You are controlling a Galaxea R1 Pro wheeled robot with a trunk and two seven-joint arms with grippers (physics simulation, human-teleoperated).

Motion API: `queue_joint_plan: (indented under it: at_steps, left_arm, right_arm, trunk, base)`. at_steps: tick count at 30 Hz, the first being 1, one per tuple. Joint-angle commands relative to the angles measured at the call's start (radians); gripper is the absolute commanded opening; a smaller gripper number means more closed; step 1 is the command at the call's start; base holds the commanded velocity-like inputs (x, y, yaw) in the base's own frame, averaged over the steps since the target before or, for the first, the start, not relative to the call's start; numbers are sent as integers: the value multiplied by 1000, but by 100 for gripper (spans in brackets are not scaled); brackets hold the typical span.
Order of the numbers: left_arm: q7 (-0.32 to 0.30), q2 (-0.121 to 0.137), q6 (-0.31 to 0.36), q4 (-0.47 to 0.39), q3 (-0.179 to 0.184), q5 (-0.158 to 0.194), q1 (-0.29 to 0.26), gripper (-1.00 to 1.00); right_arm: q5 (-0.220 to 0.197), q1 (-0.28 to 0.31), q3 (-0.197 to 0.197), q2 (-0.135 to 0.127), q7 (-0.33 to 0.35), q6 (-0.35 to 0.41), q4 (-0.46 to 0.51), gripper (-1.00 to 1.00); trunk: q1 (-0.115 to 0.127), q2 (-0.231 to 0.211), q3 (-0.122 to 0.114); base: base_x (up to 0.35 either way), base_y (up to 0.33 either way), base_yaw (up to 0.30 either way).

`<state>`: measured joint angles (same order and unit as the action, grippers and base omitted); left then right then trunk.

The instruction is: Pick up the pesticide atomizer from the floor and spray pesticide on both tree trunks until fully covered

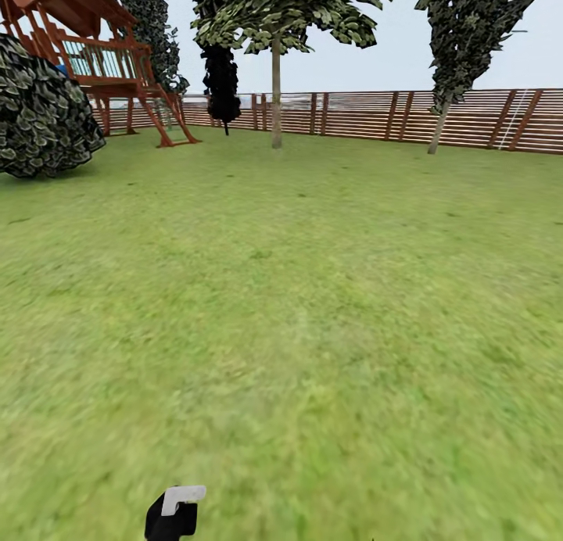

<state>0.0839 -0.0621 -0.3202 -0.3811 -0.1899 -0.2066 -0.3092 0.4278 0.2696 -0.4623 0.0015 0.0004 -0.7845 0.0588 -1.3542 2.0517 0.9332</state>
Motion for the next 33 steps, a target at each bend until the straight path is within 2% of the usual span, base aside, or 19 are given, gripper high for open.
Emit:
queue_joint_plan:
  at_steps: [1,20,33]
  left_arm:
    - [4,-1,-3,1,-5,-10,-1,-100]
    - [4,-1,-3,1,-5,-11,-1,-100]
    - [4,-1,-3,0,-5,-10,-1,-100]
  right_arm:
    - [8,0,-9,1,0,-2,-6,100]
    - [9,-1,-9,0,-1,-2,-11,100]
    - [9,-24,-9,-1,5,-3,-36,100]
  trunk:
    - [0,0,1]
    - [0,0,1]
    - [0,0,-1]
  base:
    - [342,0,0]
    - [342,0,0]
    - [342,0,0]
